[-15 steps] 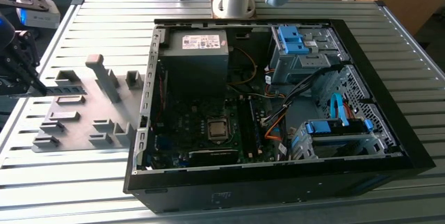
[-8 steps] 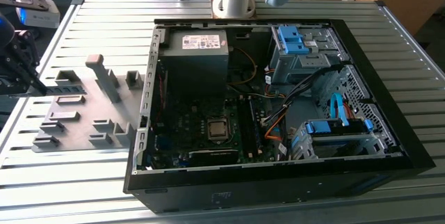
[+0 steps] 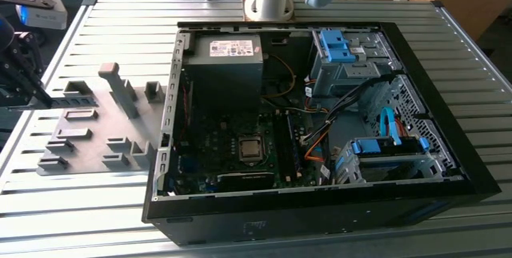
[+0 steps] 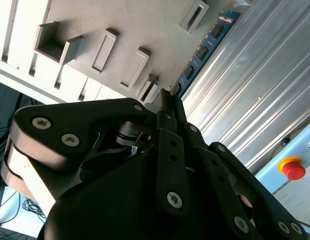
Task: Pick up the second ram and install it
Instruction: 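Pick up the second ram and move it above second insertion slot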
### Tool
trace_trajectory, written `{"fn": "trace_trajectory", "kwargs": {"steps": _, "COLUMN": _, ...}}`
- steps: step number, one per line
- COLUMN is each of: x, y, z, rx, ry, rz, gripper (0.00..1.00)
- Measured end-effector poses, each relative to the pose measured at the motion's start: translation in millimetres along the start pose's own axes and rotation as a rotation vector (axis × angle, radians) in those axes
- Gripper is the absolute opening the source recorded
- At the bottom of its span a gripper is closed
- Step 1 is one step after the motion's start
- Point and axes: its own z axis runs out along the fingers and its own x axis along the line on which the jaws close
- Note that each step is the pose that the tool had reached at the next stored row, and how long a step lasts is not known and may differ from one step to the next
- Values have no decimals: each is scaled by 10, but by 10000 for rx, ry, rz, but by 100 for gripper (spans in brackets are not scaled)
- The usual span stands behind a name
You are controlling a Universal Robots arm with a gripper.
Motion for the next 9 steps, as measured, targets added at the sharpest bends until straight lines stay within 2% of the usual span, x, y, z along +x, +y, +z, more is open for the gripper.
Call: {"fn": "trace_trajectory", "kwargs": {"steps": 9, "x": -2, "y": 1, "z": -52, "rx": 0, "ry": 0, "rz": 1, "gripper": 14}}
